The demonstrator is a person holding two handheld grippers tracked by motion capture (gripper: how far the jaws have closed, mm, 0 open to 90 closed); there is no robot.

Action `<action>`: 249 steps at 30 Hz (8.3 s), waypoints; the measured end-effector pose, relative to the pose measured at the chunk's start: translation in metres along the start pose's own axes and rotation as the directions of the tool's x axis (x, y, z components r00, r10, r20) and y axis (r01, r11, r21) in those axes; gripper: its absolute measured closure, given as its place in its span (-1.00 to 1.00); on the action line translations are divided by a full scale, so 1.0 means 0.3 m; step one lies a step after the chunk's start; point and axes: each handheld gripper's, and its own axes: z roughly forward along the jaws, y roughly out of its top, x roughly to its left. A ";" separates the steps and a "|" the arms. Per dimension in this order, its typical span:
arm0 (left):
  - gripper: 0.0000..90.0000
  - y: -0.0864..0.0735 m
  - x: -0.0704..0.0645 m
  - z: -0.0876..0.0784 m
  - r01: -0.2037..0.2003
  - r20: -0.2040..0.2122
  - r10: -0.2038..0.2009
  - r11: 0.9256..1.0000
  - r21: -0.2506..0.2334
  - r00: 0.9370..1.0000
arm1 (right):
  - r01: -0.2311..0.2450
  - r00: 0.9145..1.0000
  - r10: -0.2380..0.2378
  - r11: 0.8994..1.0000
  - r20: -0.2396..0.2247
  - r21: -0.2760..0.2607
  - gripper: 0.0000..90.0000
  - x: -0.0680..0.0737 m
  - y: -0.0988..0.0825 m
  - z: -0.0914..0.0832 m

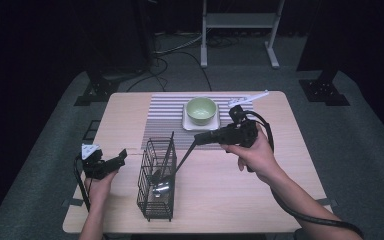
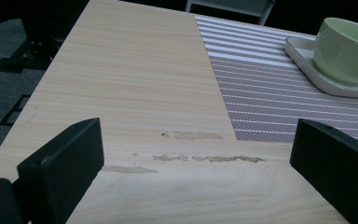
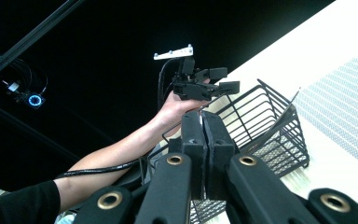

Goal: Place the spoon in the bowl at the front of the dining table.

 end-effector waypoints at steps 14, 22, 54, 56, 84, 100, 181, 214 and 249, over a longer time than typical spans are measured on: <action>-0.96 0.000 0.001 -0.002 -0.002 -0.001 0.002 1.000 -0.001 1.000 | -0.010 1.000 0.011 1.000 0.012 -0.019 0.97 -0.011 -0.022 -0.058; -0.96 -0.001 -0.002 -0.001 -0.002 -0.001 0.002 1.000 0.001 1.000 | -0.026 0.999 0.026 0.999 0.026 -0.026 0.97 -0.027 -0.040 -0.087; -0.96 -0.002 0.000 -0.001 0.001 -0.003 -0.001 1.000 0.001 1.000 | -0.114 0.990 0.115 0.993 0.082 -0.023 0.97 -0.139 -0.151 -0.151; -0.96 -0.002 0.000 0.000 -0.001 -0.003 0.001 1.000 0.001 1.000 | -0.116 0.990 0.117 0.993 0.084 -0.024 0.97 -0.142 -0.154 -0.154; -0.96 -0.002 0.001 0.000 -0.004 -0.003 0.004 1.000 0.003 1.000 | -0.156 0.977 0.160 0.987 0.142 -0.041 0.97 -0.201 -0.204 -0.215; -0.96 -0.001 0.000 -0.001 0.000 -0.003 0.000 1.000 0.001 1.000 | -0.170 0.969 0.177 0.984 0.172 -0.057 0.97 -0.229 -0.207 -0.242; -0.96 -0.001 0.000 0.000 -0.001 -0.001 0.001 1.000 -0.003 1.000 | -0.210 0.942 0.238 0.968 0.236 -0.138 0.97 -0.351 -0.120 -0.260; -0.96 0.001 0.005 -0.003 -0.006 -0.002 0.006 1.000 -0.003 1.000 | -0.224 0.924 0.267 0.958 0.274 -0.176 0.97 -0.416 -0.067 -0.250; -0.96 0.002 0.005 -0.003 -0.008 0.000 0.008 1.000 -0.002 1.000 | -0.240 0.907 0.291 0.951 0.303 -0.196 0.97 -0.472 -0.014 -0.219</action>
